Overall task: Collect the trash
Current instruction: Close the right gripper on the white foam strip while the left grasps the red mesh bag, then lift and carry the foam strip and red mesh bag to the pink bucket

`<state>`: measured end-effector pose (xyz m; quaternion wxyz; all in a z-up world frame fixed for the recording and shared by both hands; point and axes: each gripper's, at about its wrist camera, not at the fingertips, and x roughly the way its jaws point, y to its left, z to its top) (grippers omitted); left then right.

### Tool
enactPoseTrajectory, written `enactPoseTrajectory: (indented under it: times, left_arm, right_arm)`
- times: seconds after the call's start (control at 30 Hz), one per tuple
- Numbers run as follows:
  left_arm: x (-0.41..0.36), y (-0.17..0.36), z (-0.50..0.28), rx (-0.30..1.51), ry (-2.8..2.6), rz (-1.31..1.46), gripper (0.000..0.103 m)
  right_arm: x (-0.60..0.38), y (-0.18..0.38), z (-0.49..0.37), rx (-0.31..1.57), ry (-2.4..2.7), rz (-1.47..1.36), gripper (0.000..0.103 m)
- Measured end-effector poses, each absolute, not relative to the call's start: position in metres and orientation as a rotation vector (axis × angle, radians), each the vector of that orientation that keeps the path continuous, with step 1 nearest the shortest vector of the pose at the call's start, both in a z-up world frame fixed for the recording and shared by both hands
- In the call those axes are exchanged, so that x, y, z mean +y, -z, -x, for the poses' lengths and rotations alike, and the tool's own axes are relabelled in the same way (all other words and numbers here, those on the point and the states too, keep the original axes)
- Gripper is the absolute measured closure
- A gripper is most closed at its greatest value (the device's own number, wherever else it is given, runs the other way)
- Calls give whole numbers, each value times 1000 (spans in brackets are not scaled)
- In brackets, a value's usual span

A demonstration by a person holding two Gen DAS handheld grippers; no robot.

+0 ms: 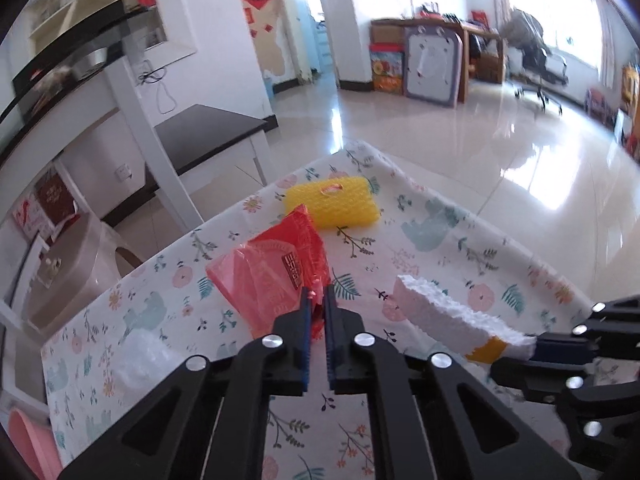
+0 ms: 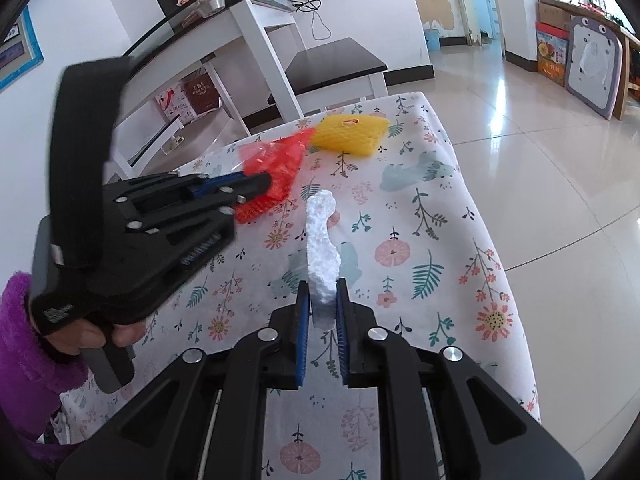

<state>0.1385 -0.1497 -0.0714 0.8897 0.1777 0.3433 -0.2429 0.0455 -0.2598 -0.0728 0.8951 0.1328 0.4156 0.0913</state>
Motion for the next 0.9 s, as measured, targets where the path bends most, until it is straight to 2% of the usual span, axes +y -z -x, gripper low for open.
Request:
enactPoseTrajectory:
  times: [0.37,0.9]
  left_arm:
    - [-97,31,-95,688,475,-125,102]
    - [-32,2,-18,611,353,-41,102]
  right_arm:
    - [-256,71,-40,853,-190,-255,90]
    - [-231,67,-32,876,-210,-179,90]
